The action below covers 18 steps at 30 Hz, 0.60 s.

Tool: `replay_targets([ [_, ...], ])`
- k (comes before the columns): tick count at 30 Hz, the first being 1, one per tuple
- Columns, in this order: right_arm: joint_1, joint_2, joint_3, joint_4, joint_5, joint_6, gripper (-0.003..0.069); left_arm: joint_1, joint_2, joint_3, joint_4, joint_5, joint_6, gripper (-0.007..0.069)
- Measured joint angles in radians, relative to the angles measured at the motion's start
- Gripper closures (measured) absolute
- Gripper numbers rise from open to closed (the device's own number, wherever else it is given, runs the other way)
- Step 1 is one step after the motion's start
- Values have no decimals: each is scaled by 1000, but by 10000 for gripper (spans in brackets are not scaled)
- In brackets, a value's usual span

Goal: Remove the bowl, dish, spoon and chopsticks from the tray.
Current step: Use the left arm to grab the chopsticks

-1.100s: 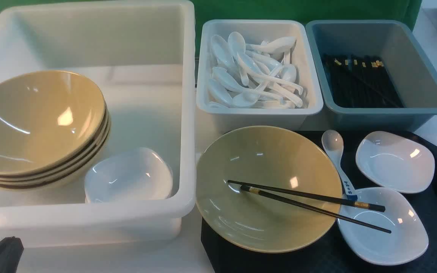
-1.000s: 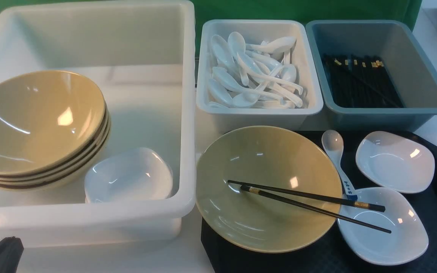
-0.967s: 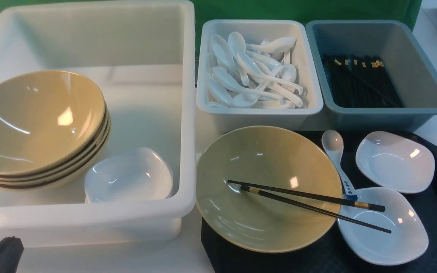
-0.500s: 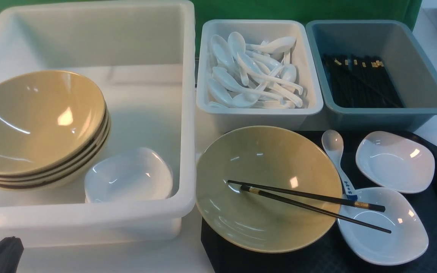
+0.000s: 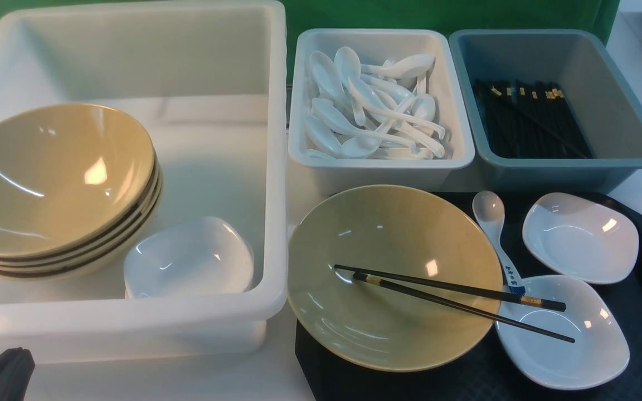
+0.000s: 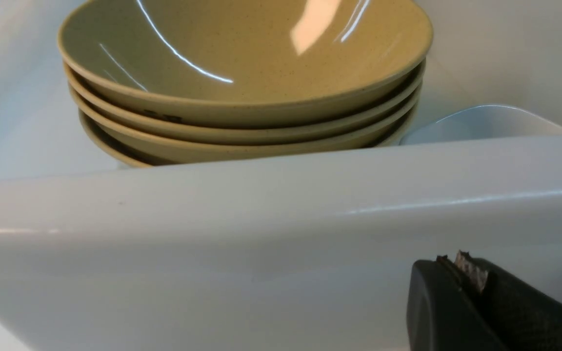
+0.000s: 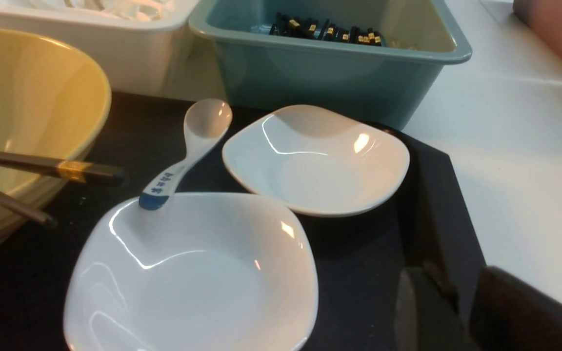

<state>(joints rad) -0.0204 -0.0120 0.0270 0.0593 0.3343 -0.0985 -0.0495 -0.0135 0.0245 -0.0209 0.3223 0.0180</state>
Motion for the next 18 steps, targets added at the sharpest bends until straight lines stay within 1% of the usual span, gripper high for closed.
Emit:
replay_targets([
  [18,0,0,0,0,-13,-27,453,0,0,0,55,-5,3,633],
])
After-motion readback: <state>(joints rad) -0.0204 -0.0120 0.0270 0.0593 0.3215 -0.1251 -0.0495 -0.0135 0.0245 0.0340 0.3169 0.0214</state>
